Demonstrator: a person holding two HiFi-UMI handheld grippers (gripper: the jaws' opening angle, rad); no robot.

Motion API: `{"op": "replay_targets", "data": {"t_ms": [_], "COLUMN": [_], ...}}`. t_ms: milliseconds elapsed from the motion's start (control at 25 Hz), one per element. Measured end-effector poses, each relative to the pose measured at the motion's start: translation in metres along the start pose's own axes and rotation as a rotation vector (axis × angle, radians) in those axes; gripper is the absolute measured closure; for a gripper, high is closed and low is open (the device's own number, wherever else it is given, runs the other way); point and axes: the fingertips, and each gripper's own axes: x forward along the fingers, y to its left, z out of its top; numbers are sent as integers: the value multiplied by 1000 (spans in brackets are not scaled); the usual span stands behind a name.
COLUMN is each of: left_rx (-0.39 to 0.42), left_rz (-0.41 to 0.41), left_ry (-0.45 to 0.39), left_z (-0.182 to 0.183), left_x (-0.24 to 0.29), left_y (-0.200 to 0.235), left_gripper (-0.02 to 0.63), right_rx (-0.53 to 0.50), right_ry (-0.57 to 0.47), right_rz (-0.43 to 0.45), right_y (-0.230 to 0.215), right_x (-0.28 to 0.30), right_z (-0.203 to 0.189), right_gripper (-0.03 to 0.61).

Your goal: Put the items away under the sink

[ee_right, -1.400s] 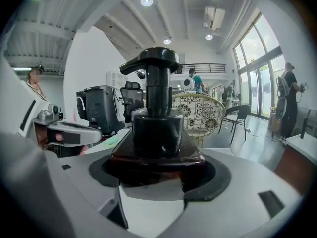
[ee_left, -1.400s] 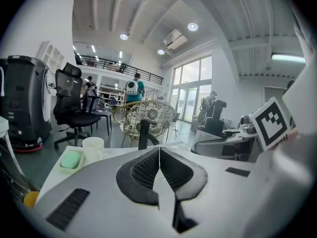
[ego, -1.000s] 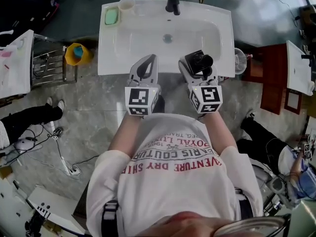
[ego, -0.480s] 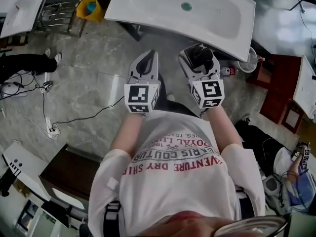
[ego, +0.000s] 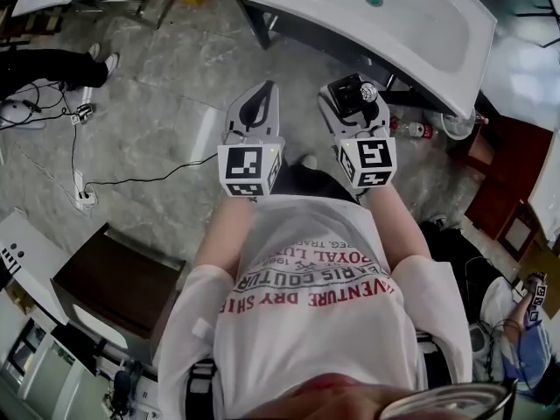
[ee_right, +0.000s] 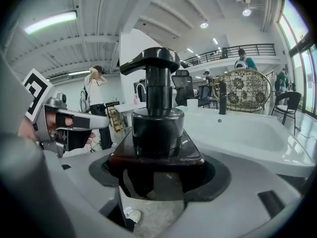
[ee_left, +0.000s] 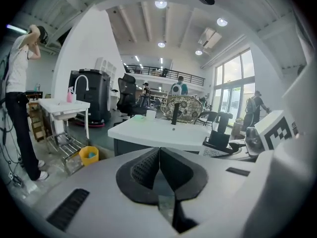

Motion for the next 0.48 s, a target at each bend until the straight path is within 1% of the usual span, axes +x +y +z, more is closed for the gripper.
{"op": "replay_targets", "data": {"t_ms": [200,360,480], "left_rx": [5,5,12], "left_rz": [8,-8,-27], "left_ry": [3,-6,-27], "left_z": [-29,-73,-110], "left_x": [59,112,147], "left_y": [31,58,72], "left_gripper": [591,591,591], "right_rx": [-21,-58,-48], "right_ry": [2,-4,-27], "right_rz": [14,25,7], "right_y": [-19,-30,-41], "right_x": [64,126,165], "right_z": [-36,-80,-116], "right_gripper": [207,207,207]}}
